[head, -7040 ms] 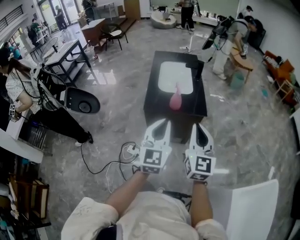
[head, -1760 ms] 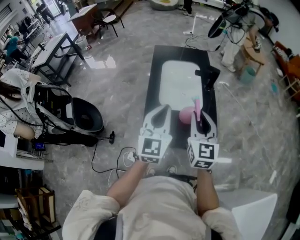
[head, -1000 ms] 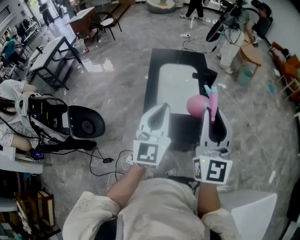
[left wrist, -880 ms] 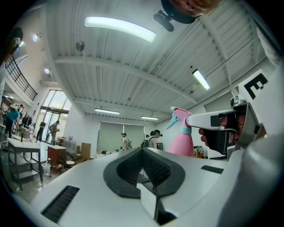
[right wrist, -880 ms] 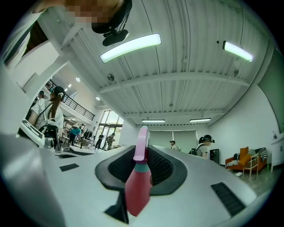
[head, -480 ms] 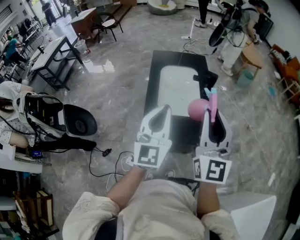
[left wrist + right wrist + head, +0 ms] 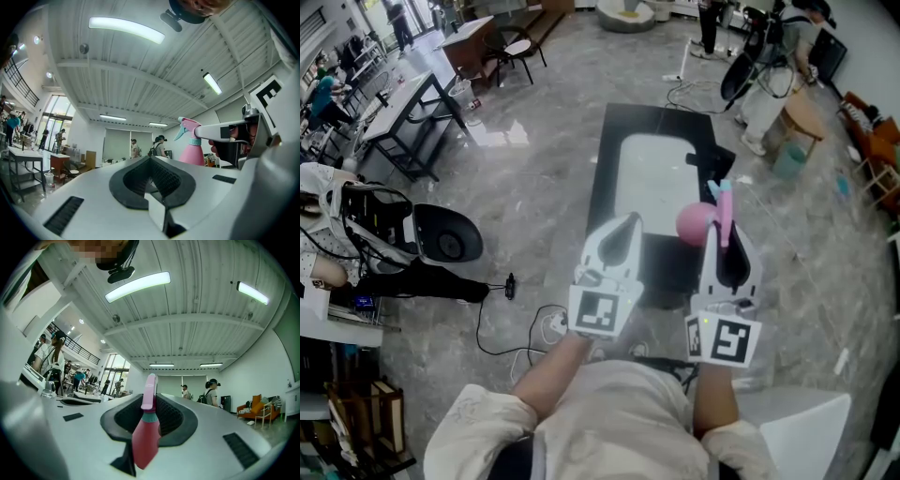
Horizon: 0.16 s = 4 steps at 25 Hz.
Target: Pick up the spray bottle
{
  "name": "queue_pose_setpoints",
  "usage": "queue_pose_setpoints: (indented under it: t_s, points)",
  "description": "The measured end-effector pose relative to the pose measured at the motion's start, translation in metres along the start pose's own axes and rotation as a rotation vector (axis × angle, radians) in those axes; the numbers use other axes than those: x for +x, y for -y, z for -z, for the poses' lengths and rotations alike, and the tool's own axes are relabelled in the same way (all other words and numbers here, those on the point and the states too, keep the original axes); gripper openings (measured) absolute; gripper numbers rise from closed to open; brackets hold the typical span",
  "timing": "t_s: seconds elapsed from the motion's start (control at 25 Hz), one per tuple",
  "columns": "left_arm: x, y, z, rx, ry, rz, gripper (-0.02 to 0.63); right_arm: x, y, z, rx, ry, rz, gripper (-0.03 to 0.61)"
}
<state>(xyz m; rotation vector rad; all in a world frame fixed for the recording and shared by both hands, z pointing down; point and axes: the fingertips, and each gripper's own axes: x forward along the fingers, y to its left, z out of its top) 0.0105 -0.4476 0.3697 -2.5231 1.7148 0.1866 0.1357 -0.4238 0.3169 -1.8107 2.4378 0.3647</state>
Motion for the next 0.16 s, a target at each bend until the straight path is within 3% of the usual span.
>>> queue_pose_setpoints:
  t_s: [0.16]
  points:
    - [-0.007, 0.015, 0.033, 0.01, -0.004, 0.002, 0.002, -0.017, 0.005, 0.032, -0.001, 0.002, -0.001, 0.087]
